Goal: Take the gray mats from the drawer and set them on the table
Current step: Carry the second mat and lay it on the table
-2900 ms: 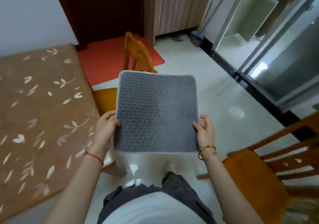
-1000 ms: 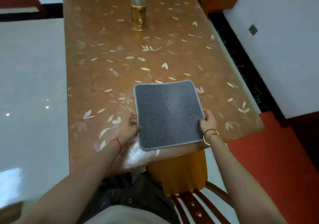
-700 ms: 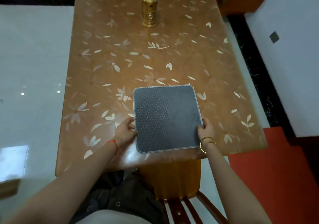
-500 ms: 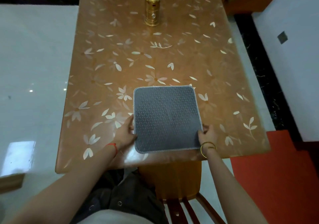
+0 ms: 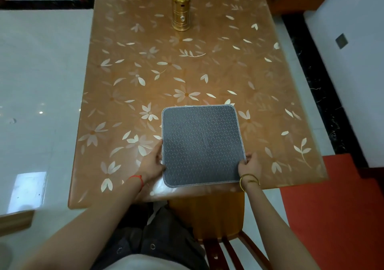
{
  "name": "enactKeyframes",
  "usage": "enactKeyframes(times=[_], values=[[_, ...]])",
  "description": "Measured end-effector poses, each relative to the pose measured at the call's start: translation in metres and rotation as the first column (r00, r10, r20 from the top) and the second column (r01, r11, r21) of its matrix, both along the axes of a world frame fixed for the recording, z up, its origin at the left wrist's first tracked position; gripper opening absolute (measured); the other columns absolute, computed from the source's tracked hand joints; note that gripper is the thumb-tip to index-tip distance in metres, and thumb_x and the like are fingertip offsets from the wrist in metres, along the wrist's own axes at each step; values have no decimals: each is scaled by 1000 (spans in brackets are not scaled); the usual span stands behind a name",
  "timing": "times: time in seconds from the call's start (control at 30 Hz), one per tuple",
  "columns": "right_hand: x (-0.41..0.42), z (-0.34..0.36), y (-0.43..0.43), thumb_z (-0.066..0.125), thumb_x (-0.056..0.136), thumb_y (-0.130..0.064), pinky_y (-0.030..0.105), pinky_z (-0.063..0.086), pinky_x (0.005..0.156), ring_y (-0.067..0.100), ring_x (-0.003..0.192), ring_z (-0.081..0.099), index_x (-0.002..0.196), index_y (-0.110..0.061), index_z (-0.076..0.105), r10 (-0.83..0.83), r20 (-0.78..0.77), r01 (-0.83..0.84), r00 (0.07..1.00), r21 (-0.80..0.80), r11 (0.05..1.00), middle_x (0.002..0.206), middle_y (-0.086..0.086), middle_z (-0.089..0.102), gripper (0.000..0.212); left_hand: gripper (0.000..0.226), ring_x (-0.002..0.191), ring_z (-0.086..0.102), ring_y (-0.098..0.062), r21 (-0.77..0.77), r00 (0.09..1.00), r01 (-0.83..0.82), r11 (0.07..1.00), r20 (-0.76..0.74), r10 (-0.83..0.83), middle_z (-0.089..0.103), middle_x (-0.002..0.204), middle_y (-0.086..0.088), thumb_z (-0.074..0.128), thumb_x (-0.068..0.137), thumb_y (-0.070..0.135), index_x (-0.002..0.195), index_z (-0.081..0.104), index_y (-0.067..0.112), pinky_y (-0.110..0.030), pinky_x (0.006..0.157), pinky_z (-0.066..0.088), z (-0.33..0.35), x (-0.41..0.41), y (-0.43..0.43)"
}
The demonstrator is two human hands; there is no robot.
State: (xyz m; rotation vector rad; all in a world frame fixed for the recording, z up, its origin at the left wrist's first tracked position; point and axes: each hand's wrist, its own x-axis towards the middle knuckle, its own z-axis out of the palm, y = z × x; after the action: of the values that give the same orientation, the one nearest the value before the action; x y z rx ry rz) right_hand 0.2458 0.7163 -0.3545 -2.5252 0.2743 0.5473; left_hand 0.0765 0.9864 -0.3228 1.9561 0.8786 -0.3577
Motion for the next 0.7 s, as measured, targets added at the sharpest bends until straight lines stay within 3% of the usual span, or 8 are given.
enactKeyframes(times=[0.1, 0.17, 0.23, 0.3, 0.37, 0.47, 0.7], values=[[-1, 5, 4, 60, 86, -23, 43, 55, 80, 30, 92, 60, 102, -14, 53, 57, 76, -49, 995, -109, 993, 100, 11, 61, 20, 101, 80, 63, -30, 52, 998, 43, 998, -37, -41, 64, 86, -14, 67, 75, 0, 157, 16, 32, -37, 79, 54, 2, 0, 0], [2, 14, 9, 58, 86, -26, 42, 48, 86, 31, 102, 54, 109, -10, 53, 104, 139, -74, 985, -204, 976, 110, 13, 56, 29, 99, 92, 65, -31, 137, 994, 94, 986, -59, -87, 66, 105, -15, 67, 77, 7, 157, 15, 31, -37, 83, 54, 4, 1, 1], [8, 22, 18, 55, 88, -26, 41, 43, 90, 31, 107, 50, 114, -6, 52, 158, 204, -109, 966, -234, 966, 114, 15, 55, 33, 94, 116, 57, -34, 210, 994, 108, 972, -55, -99, 53, 132, -13, 66, 80, 13, 157, 15, 27, -38, 92, 49, 6, 5, 5], [18, 23, 31, 50, 91, -26, 40, 41, 93, 29, 111, 49, 121, -6, 51, 238, 242, -189, 941, -208, 960, 121, 15, 54, 36, 86, 130, 46, -32, 228, 994, 106, 968, 5, -110, 40, 144, -11, 64, 84, 13, 157, 19, 20, -38, 104, 43, 5, 11, 9], [33, 20, 49, 46, 94, -27, 41, 35, 106, 28, 128, 42, 135, -11, 45, 325, 228, -293, 918, -164, 942, 140, 12, 46, 44, 81, 141, 35, -30, 241, 987, 132, 961, 60, -151, 30, 154, -10, 62, 86, 12, 156, 21, 14, -37, 115, 34, 3, 22, 14], [55, 15, 79, 42, 95, -28, 47, 22, 118, 28, 145, 21, 147, -18, 34, 431, 199, -405, 880, -160, 900, 157, 3, 26, 53, 79, 148, 24, -29, 277, 976, 185, 943, 60, -210, 19, 162, -11, 59, 90, 13, 157, 18, 11, -37, 122, 23, 0, 44, 19], [95, 6, 128, 31, 101, -29, 47, 6, 122, 30, 149, 3, 152, -20, 20, 632, 61, -596, 773, -274, 755, 162, 2, 12, 54, 75, 154, -3, -32, 341, 937, 339, 877, -33, -349, 0, 167, -9, 49, 98, 18, 158, 5, 12, -41, 125, 3, -11, 101, 36]])
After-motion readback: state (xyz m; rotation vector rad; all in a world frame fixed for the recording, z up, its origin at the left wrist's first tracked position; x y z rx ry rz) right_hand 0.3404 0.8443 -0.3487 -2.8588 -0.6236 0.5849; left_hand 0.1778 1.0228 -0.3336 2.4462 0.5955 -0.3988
